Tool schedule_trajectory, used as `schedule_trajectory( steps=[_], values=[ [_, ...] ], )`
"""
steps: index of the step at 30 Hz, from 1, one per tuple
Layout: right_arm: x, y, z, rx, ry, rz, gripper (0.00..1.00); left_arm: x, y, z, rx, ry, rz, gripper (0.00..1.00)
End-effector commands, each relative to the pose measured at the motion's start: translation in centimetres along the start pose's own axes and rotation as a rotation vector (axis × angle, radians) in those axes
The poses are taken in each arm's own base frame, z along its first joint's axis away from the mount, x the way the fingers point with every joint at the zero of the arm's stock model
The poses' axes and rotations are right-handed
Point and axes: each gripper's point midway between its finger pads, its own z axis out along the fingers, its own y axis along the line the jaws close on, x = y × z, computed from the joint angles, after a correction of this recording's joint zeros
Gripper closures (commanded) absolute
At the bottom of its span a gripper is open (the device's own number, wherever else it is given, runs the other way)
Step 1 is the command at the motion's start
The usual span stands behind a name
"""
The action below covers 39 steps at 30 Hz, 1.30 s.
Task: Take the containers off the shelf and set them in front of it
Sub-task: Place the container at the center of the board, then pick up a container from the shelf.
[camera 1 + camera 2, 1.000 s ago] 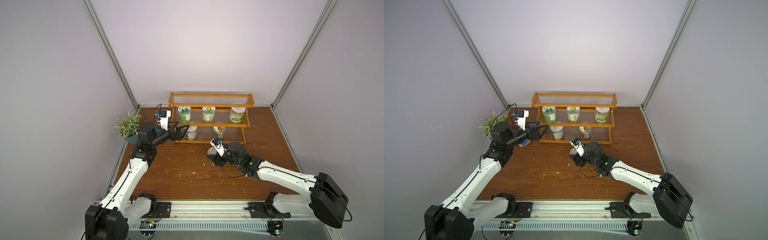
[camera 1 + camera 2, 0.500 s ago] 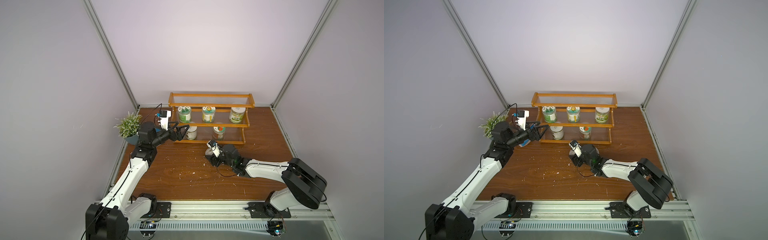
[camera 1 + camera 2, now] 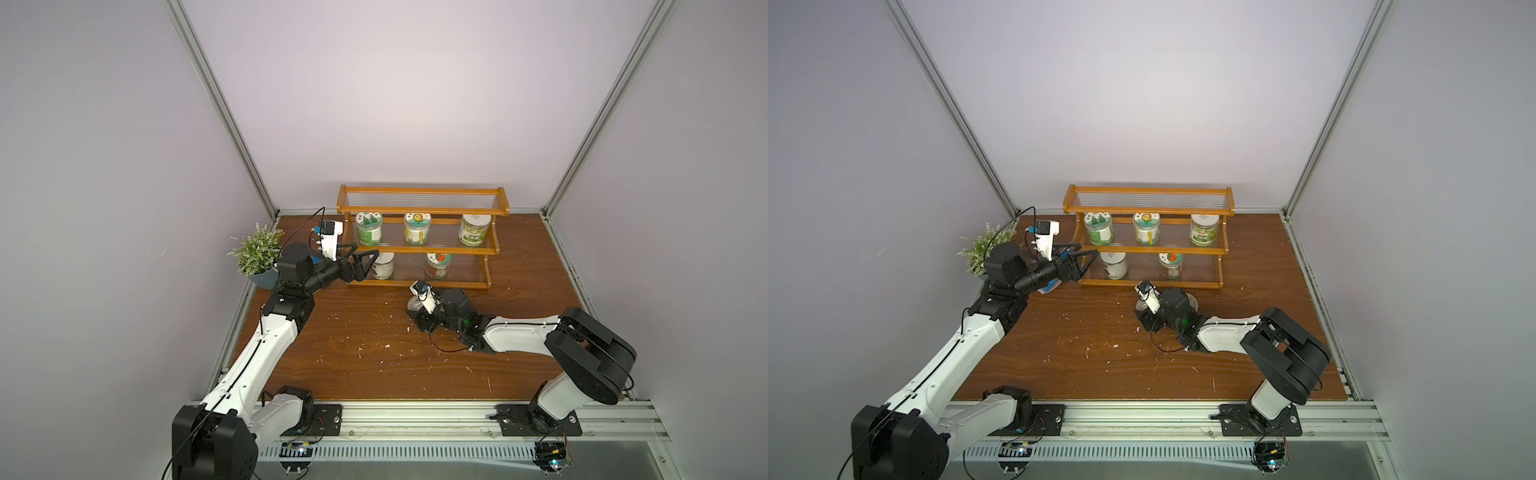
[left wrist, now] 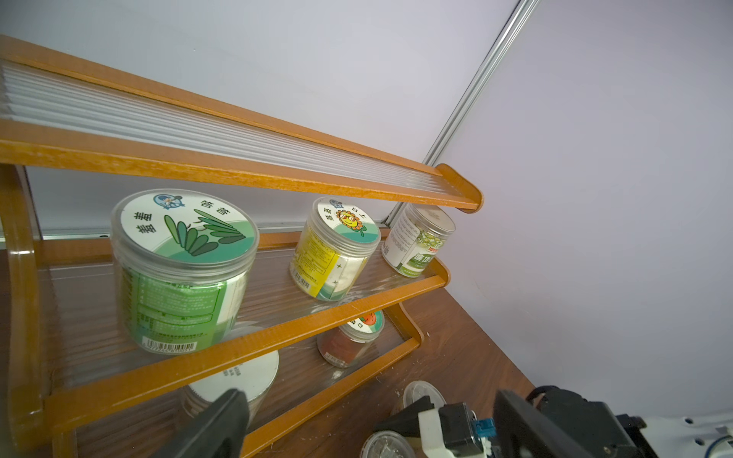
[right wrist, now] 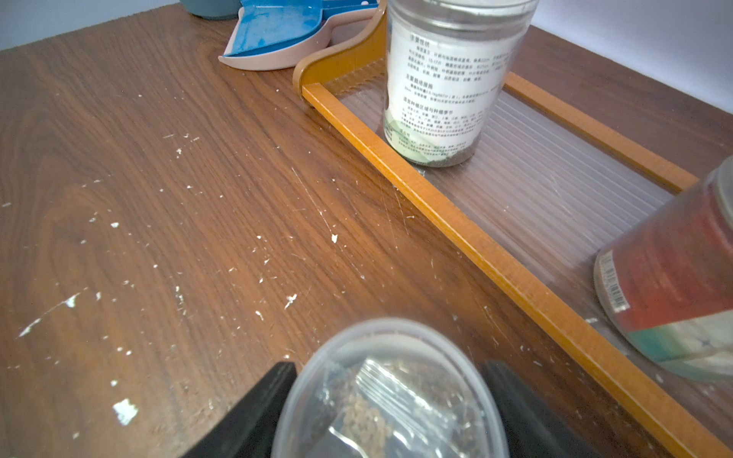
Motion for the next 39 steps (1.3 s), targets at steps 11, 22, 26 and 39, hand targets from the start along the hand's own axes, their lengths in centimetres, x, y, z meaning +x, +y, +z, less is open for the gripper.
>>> schedule_trajectory(
  steps=[11, 22, 26, 39],
  values=[
    [-2.4, -1.0, -1.3, 0.049, -0.08, -0.011, 0.09, 0.9, 0.6, 0.3, -0.011, 0.019, 0.005, 0.0],
    [-7.6, -0.6, -6.8, -0.018, -0.099, -0.004, 0.01, 1.2, 2.6, 0.4, -0.138, 0.013, 0.055, 0.0],
    [-9.1, -0.8, -9.9, -0.067, -0.1, 0.021, 0.01, 1.6, 3.4, 0.5, -0.236, 0.008, 0.12, 0.01],
    [-12.0, -2.9, -17.3, -0.166, -0.193, 0.106, 0.01, 1.7, 6.9, 4.0, -0.397, -0.053, 0.192, 0.01]
  ],
)
